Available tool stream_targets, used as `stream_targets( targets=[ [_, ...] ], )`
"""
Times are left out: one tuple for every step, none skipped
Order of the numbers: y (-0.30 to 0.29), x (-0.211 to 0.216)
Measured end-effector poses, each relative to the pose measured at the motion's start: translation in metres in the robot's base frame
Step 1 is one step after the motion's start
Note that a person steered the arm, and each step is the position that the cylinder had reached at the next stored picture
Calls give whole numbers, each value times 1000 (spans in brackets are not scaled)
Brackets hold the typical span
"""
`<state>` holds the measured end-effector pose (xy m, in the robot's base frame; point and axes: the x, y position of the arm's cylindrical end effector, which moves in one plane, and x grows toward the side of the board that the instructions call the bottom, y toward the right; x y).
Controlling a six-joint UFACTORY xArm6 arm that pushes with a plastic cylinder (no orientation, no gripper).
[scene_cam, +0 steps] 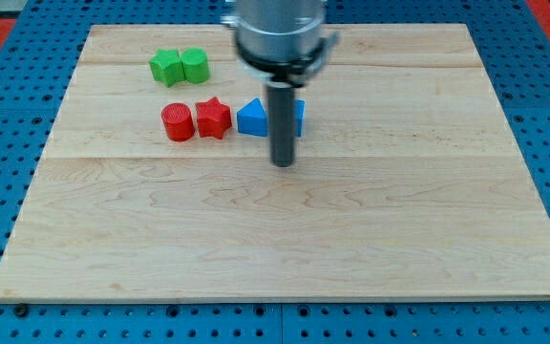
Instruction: Move your arm to the top right of the yellow heart
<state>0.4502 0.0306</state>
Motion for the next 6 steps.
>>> stream_targets(
  targets=[
    [58,-2],
    [94,-26],
    [128,-81],
    [122,-161],
    [67,-206],
    [30,-225]
  ],
)
